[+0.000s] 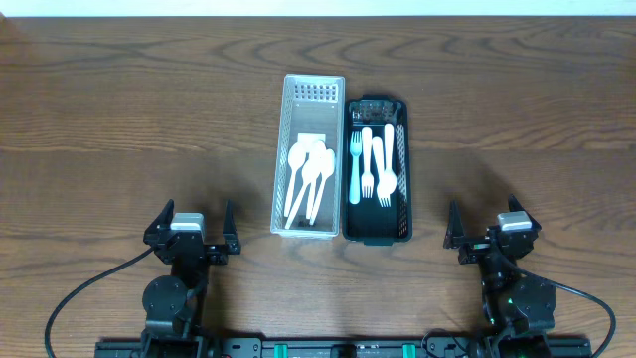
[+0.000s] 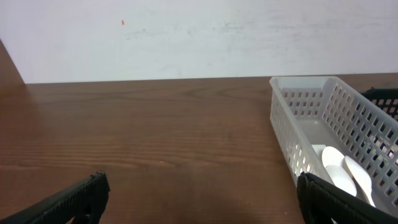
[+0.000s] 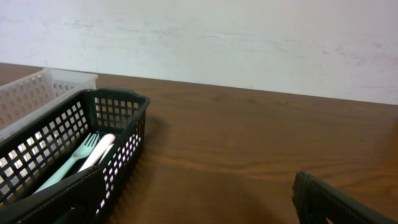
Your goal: Pack container
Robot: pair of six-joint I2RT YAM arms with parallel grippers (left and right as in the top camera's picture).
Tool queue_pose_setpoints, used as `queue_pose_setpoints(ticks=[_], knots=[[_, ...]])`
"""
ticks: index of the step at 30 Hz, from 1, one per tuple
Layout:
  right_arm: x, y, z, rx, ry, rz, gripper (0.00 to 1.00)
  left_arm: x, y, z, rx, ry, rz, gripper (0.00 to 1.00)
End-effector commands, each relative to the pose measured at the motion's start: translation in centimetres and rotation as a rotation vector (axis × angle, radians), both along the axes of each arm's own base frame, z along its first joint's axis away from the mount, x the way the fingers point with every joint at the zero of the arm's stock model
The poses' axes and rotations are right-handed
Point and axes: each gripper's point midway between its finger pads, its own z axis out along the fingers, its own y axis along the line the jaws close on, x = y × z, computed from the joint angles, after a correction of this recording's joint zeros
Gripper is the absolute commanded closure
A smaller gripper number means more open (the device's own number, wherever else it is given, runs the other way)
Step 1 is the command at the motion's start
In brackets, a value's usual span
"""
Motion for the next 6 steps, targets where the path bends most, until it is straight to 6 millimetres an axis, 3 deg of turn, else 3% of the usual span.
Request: queue_pose_setpoints(ticks=[1, 6], knots=[[0.0, -0.07, -0.11, -0.011, -0.001, -0.001, 0.01, 0.02, -0.06, -1.89, 0.013, 0.043, -0.003, 0.02], [0.0, -0.07, -0.11, -0.011, -0.001, -0.001, 0.01, 0.02, -0.06, -1.89, 0.013, 0.043, -0.003, 0.02]])
